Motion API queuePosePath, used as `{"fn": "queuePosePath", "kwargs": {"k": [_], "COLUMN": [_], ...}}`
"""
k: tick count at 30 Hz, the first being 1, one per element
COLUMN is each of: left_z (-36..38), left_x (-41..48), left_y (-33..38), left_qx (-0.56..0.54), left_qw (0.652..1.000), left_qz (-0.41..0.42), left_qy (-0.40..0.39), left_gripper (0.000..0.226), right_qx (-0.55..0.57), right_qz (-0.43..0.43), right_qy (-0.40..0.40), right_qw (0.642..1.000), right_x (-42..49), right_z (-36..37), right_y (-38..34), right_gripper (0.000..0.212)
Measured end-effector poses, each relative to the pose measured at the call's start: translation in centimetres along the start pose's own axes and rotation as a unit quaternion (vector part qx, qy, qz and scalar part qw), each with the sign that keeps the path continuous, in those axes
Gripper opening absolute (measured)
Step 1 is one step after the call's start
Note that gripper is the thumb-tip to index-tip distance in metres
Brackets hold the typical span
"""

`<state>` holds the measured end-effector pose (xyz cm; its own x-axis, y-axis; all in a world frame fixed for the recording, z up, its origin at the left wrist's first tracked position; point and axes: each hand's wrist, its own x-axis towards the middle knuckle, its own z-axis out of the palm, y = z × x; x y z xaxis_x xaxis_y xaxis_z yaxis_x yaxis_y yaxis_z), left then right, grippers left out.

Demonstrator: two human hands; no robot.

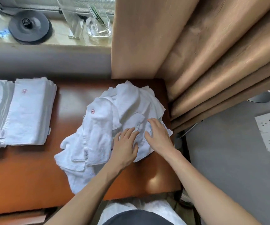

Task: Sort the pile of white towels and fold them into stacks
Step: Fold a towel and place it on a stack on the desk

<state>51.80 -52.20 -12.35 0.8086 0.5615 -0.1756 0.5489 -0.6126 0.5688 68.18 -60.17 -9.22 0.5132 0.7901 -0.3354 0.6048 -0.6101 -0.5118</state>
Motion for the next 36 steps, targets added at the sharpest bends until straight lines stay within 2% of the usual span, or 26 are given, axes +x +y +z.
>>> {"fn": "queuePosePath", "kwargs": {"k": [5, 10, 14, 18, 23, 25, 27, 31, 33, 36], "left_z": [1.1, 2.2, 2.5, 3.1, 2.5, 2.0, 1.5, 0.7, 0.4, 0.7], "left_x": [0.3, 1.4, 2.9, 2.8, 3.6, 3.6, 3.4, 3.3, 3.7, 4.5], "left_y": [0.0, 0.3, 0.8, 2.6, 6.2, 7.6, 9.2, 12.5, 14.1, 17.1], "left_qx": [0.0, -0.009, 0.0, 0.011, -0.123, -0.128, -0.119, -0.114, -0.111, -0.128], "left_qw": [1.0, 0.999, 0.999, 0.996, 0.985, 0.983, 0.981, 0.976, 0.975, 0.973], "left_qz": [-0.011, -0.028, -0.036, -0.085, -0.122, -0.134, -0.14, -0.13, -0.132, -0.14], "left_qy": [-0.006, -0.028, -0.006, 0.022, 0.015, 0.019, 0.057, 0.133, 0.141, 0.134], "left_gripper": [0.052, 0.054, 0.055, 0.057, 0.084, 0.092, 0.095, 0.096, 0.093, 0.08], "right_qx": [-0.083, -0.112, -0.069, -0.013, 0.061, 0.082, 0.106, 0.151, 0.176, 0.189], "right_qz": [0.008, 0.012, -0.016, -0.077, -0.165, -0.195, -0.228, -0.282, -0.3, -0.327], "right_qy": [-0.01, 0.001, 0.032, 0.012, 0.008, 0.016, 0.022, 0.013, 0.015, 0.028], "right_qw": [0.996, 0.994, 0.997, 0.997, 0.984, 0.977, 0.968, 0.947, 0.937, 0.925], "right_x": [4.4, 7.1, 8.3, 7.7, 6.6, 5.6, 4.5, 1.4, 0.1, -1.1], "right_z": [-0.2, 0.3, 0.5, -0.2, -3.2, -4.9, -6.8, -10.7, -12.7, -15.5], "right_y": [0.7, 1.5, 2.6, 4.4, 6.2, 6.4, 6.5, 6.5, 6.4, 7.1], "right_gripper": [0.058, 0.055, 0.04, 0.028, 0.024, 0.022, 0.02, 0.021, 0.035, 0.026]}}
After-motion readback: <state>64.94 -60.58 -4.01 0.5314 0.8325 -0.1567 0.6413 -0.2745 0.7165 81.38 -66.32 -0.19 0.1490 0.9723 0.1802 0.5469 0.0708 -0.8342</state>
